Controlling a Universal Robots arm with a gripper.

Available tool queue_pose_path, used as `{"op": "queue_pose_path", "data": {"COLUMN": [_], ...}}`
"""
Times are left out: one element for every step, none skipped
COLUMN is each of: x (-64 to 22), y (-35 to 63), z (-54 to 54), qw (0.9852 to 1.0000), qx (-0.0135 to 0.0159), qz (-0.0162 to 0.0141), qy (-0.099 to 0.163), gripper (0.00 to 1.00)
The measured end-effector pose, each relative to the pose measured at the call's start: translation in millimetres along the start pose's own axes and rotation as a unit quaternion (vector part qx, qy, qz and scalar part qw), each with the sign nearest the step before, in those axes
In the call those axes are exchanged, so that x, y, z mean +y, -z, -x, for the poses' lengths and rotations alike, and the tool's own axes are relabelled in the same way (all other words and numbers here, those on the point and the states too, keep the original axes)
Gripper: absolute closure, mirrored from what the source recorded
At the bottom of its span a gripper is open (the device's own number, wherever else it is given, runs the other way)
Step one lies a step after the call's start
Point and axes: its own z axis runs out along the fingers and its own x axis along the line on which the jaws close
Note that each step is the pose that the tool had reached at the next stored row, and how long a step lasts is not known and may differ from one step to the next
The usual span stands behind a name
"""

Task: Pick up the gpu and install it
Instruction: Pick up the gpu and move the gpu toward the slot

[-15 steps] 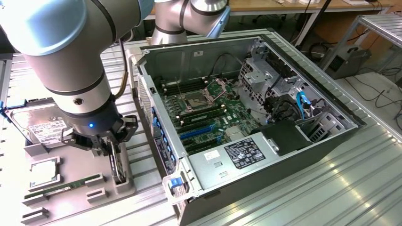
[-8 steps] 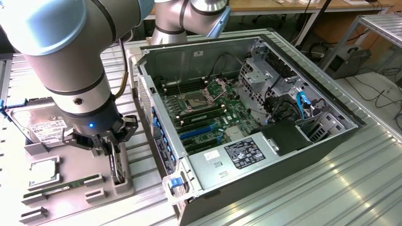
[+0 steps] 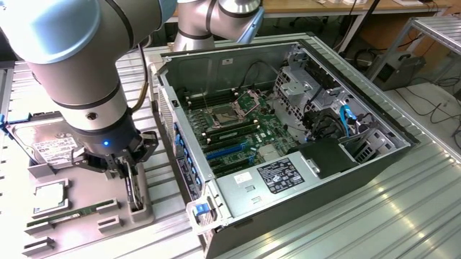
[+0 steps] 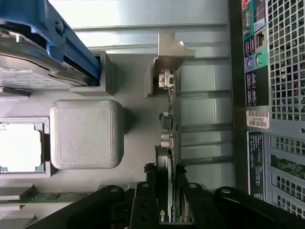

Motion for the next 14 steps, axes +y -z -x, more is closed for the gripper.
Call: {"op": "queue_pose_path", "data": {"x": [0.0, 0.2, 0.4, 0.5, 0.6, 0.7, 0.9, 1.0, 1.1, 1.1, 1.2, 1.2, 1.3, 1.4], "y": [0.1, 2.5, 6.6, 7.9, 9.3, 11.2, 14.9, 16.3, 17.5, 19.4, 20.6, 21.8, 23.0, 24.4], "z": [0.3, 4.2, 8.0, 8.6, 9.1, 9.8, 11.0, 11.4, 11.7, 12.0, 12.2, 12.4, 12.6, 12.9], "qw": [1.0000, 0.9999, 0.9999, 0.9998, 0.9998, 0.9998, 0.9997, 0.9997, 0.9997, 0.9996, 0.9996, 0.9995, 0.9995, 0.9994], "qx": [0.0005, 0.0040, 0.0065, 0.0069, 0.0071, 0.0075, 0.0088, 0.0094, 0.0101, 0.0115, 0.0125, 0.0135, 0.0144, 0.0154], "qz": [0.0001, 0.0016, 0.0038, 0.0042, 0.0047, 0.0053, 0.0065, 0.0068, 0.0071, 0.0073, 0.0074, 0.0075, 0.0076, 0.0077], "qy": [0.002, 0.010, 0.015, 0.016, 0.017, 0.018, 0.020, 0.021, 0.022, 0.024, 0.025, 0.026, 0.027, 0.029], "gripper": [0.74, 0.74, 0.74, 0.74, 0.74, 0.74, 0.74, 0.74, 0.74, 0.74, 0.74, 0.74, 0.74, 0.74]}}
